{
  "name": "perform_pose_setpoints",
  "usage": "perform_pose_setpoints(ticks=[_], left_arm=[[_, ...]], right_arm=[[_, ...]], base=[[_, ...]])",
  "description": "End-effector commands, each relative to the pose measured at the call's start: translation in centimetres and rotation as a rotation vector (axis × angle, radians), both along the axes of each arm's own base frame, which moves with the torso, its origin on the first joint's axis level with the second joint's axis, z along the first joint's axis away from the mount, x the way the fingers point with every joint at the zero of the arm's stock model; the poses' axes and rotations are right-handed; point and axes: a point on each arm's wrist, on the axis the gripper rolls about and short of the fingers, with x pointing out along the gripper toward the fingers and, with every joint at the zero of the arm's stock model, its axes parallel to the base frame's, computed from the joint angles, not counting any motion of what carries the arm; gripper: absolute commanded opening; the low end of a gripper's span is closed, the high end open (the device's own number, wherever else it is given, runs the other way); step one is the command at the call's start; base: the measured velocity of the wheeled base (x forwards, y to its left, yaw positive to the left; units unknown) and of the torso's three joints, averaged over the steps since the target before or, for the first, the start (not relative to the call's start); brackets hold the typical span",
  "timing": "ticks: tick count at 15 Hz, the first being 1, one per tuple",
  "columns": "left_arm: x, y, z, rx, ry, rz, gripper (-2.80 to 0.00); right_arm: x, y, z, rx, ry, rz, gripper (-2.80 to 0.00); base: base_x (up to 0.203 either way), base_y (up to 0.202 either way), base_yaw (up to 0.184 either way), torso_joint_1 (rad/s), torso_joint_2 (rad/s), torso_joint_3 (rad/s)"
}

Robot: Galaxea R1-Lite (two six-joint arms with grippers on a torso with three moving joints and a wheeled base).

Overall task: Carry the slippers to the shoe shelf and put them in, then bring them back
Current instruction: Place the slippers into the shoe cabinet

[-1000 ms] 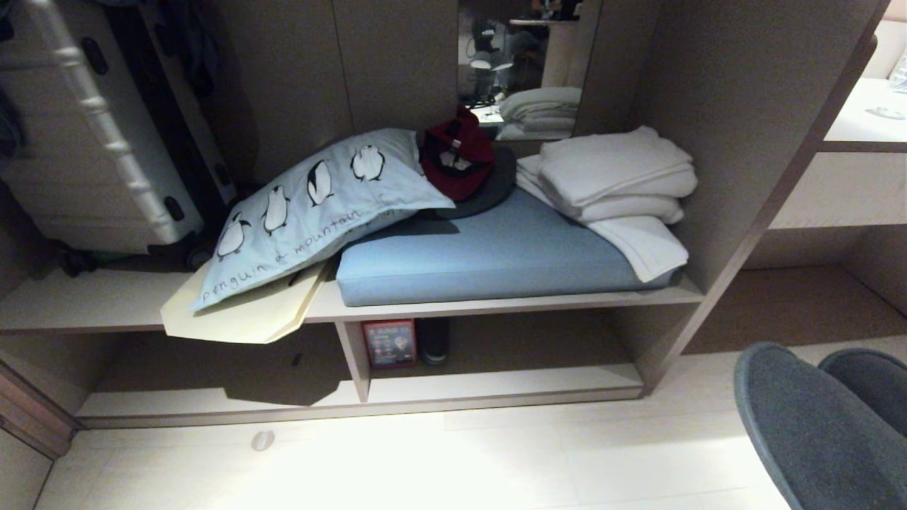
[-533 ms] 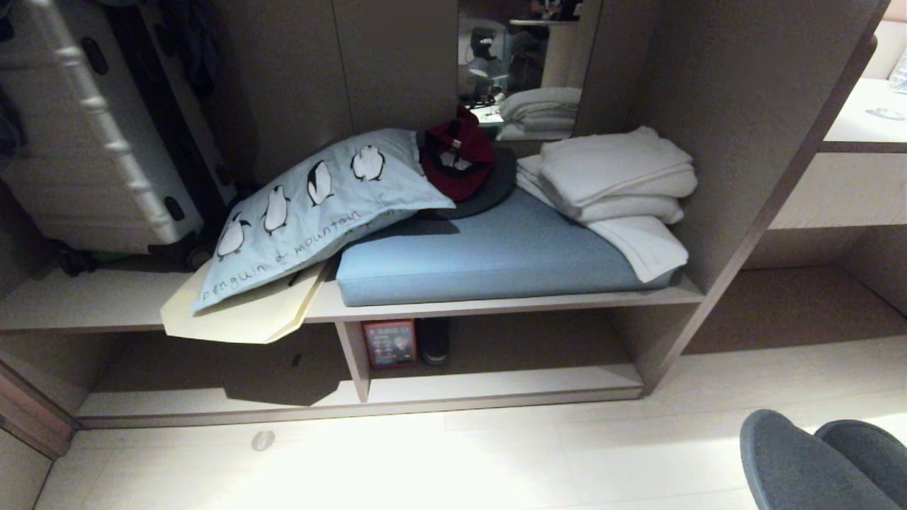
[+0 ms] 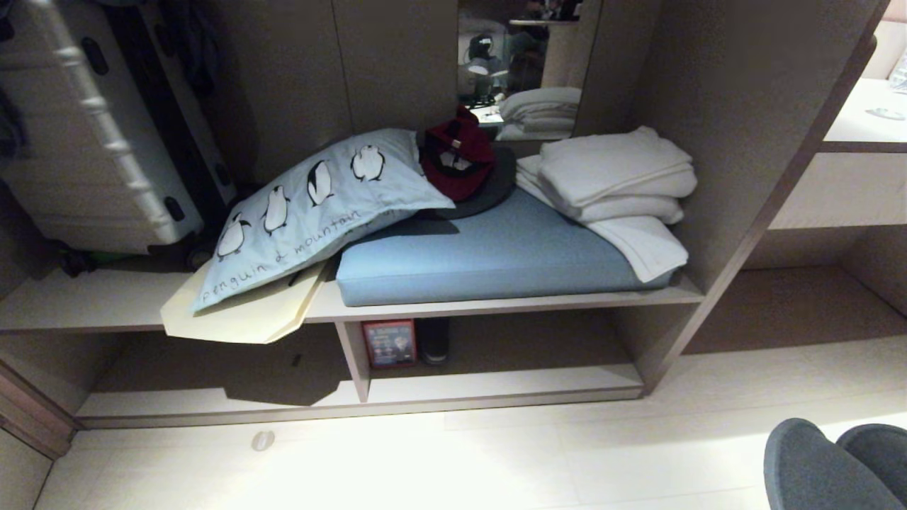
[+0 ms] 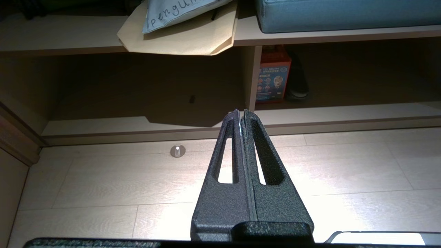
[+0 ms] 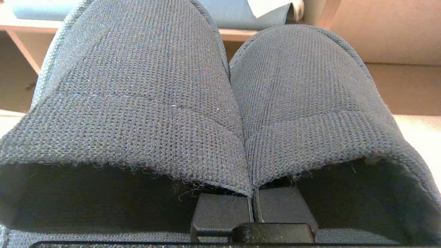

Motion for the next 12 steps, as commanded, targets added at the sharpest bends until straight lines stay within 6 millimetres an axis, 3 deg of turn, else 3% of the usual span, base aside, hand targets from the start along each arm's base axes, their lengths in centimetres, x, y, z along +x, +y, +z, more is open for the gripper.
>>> perform_pose_setpoints(ticks=[1,12], left_arm=[[0.0,0.0,0.0,-0.001,-0.001,0.001,-2.8],[0.0,0.0,0.0,-0.002,-0.001,0.001,-2.8]], right_arm=[[-0.15,0.0,-0.16,0.002,-0.015,0.002,-2.8],[-0.15,0.0,-0.16,0.002,-0.015,0.001,-2.8]], base=[[0.0,0.0,0.0,0.0,0.0,0.0],[0.0,0.0,0.0,0.0,0.0,0.0]])
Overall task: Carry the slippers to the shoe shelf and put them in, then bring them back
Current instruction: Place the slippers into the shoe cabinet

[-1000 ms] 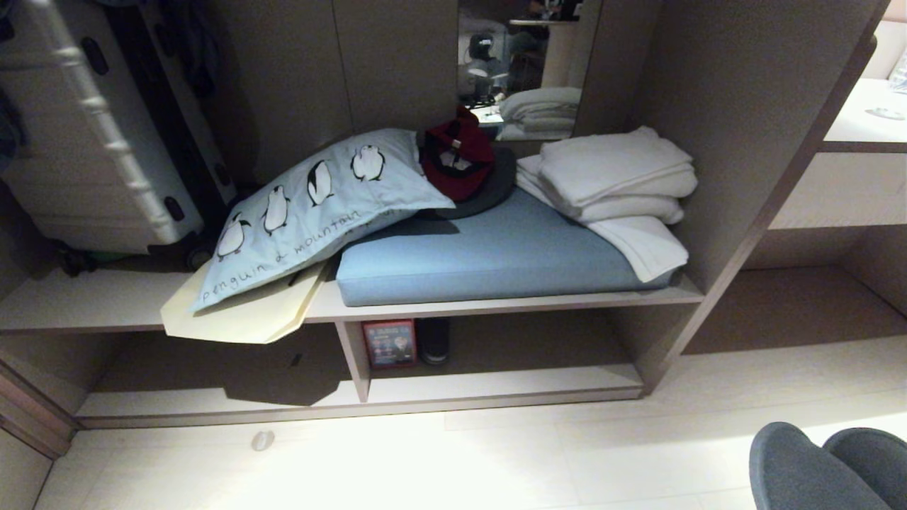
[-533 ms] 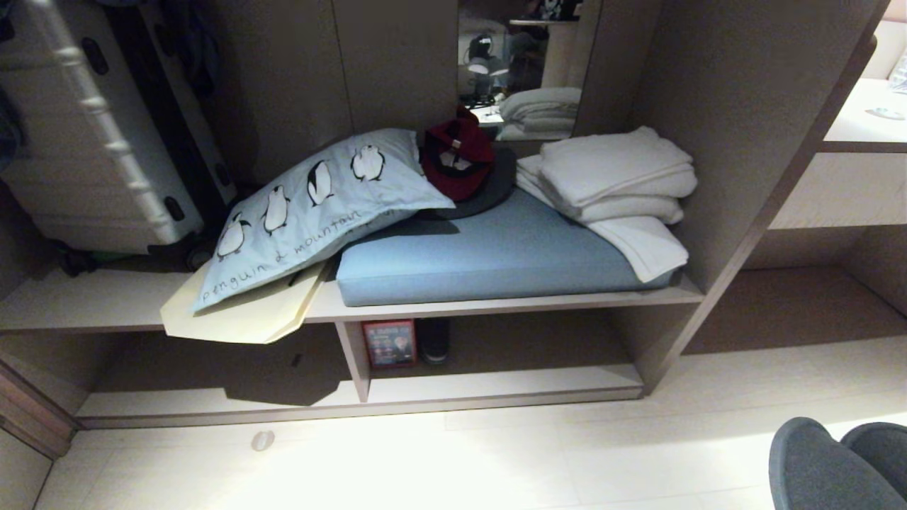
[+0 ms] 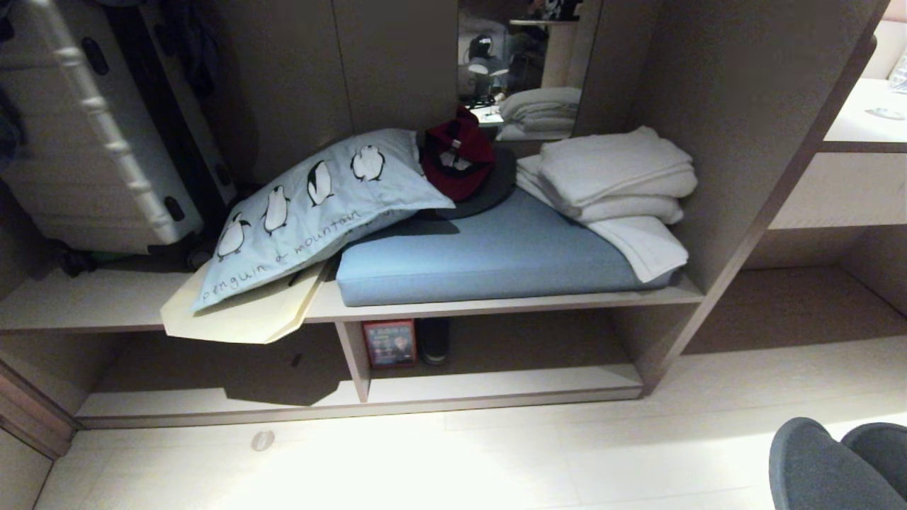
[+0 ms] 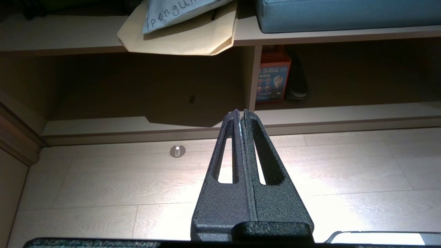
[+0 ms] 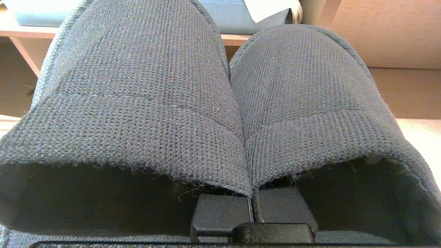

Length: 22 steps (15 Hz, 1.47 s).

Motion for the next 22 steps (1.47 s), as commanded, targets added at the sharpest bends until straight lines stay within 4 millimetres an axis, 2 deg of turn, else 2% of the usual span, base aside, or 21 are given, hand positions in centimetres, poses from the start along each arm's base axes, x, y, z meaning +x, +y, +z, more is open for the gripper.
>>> perform_pose_setpoints(ticks=[1,22], left_arm=[[0.01,0.0,0.0,-0.003,0.001,0.0,-2.8],[0.01,0.0,0.0,-0.003,0.001,0.0,-2.8]], right_arm=[[0.01,0.0,-0.05,-0.001,0.002,0.002,-2.8],[0.01,0.0,-0.05,-0.001,0.002,0.002,-2.8]], base=[[0.0,0.0,0.0,0.0,0.0,0.0],[0.0,0.0,0.0,0.002,0.0,-0.18]])
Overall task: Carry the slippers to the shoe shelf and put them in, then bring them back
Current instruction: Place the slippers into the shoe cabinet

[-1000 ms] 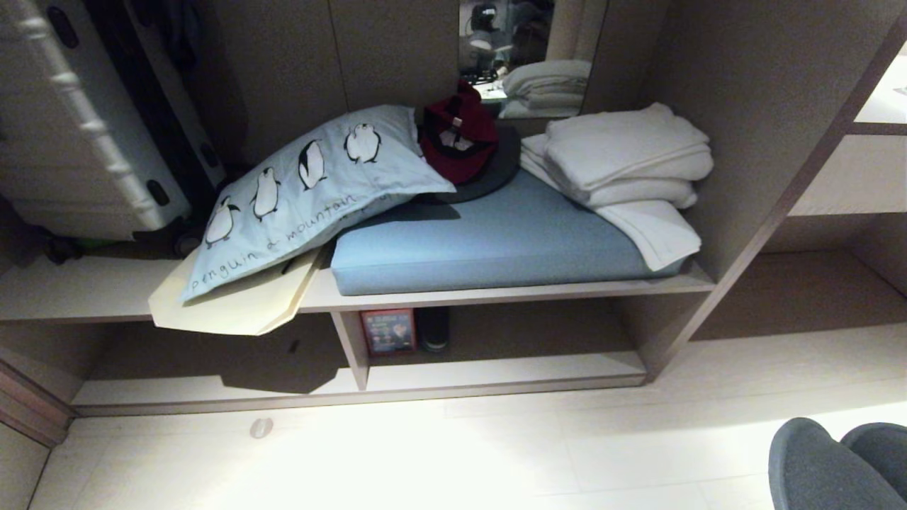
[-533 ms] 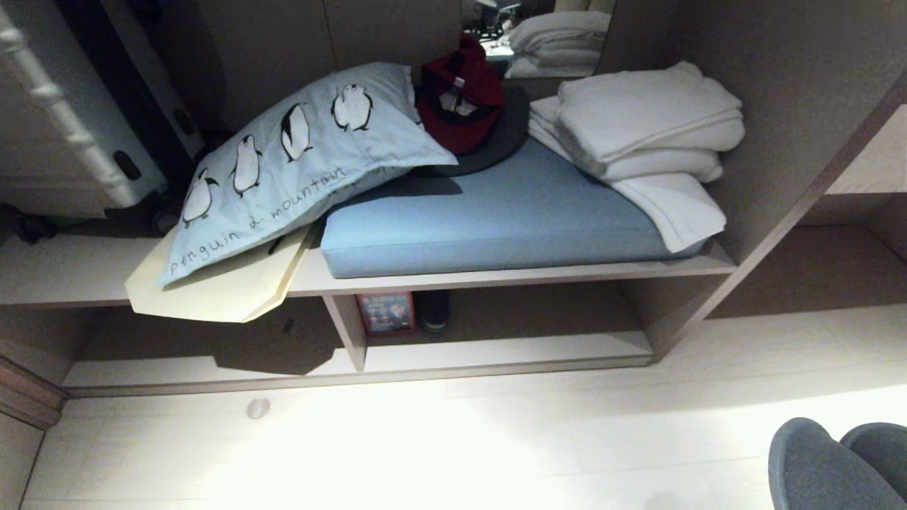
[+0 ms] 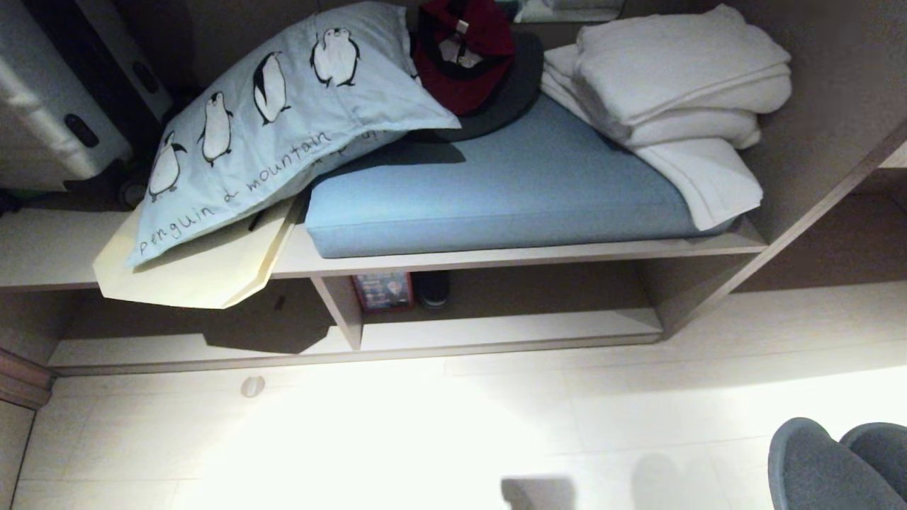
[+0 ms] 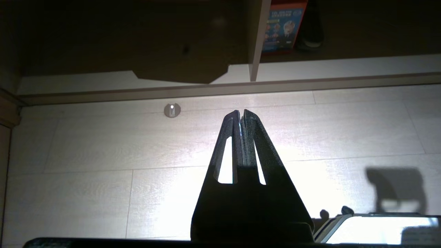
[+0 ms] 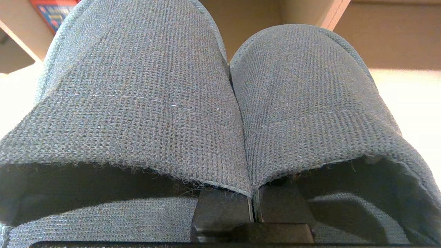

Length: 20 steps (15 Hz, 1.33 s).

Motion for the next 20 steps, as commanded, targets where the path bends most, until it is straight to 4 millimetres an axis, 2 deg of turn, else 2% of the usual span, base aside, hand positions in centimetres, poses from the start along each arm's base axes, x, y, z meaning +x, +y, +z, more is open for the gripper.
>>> perform_pose_setpoints(ticks=[1,20], left_arm=[[0.01,0.0,0.0,0.0,0.001,0.0,-2.8],[0.0,0.0,0.0,0.0,0.0,0.0,-2.8]], right_arm=[[0.01,0.0,-0.04,-0.001,0.0,0.0,-2.8],[0.01,0.0,-0.05,-0.001,0.002,0.001,-2.8]], base=[[0.0,0.0,0.0,0.002,0.0,-0.197],[0.0,0.0,0.0,0.002,0.0,-0.197]])
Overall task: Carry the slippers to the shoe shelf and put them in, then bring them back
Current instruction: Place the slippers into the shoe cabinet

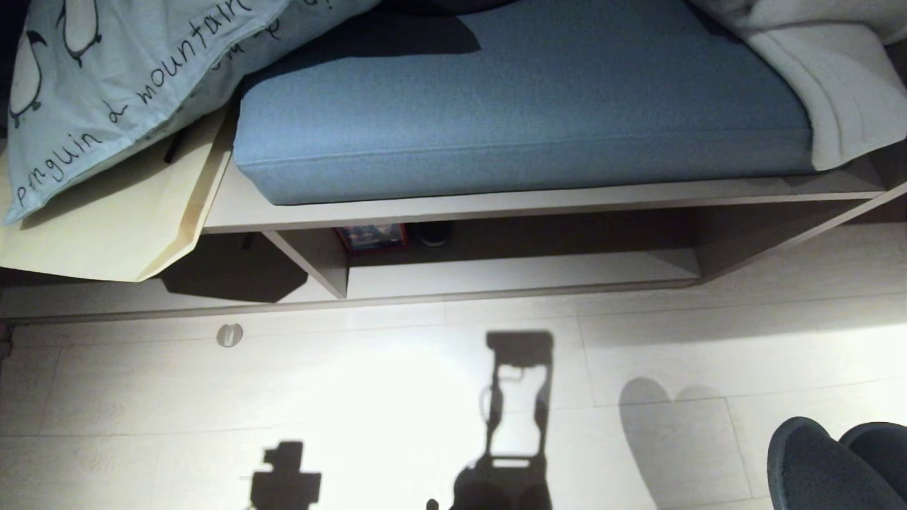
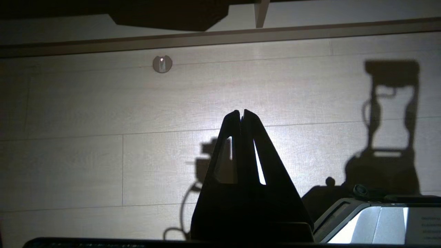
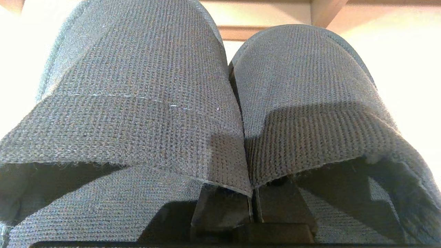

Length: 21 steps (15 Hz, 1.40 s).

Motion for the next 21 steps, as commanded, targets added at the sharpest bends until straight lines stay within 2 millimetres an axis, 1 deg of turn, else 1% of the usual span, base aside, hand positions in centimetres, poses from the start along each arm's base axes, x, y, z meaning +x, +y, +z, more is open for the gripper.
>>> perform_pose_setpoints(ticks=[1,21], left_arm=[[0.01,0.0,0.0,0.0,0.001,0.0,-2.8],[0.01,0.0,0.0,0.0,0.001,0.0,-2.8]], right_arm=[[0.01,0.0,-0.04,-0.001,0.001,-0.001,-2.8],[0.01,0.0,-0.04,-0.001,0.001,0.001,-2.8]], base=[[0.0,0.0,0.0,0.002,0.01,-0.193],[0.0,0.0,0.0,0.002,0.0,-0.197]])
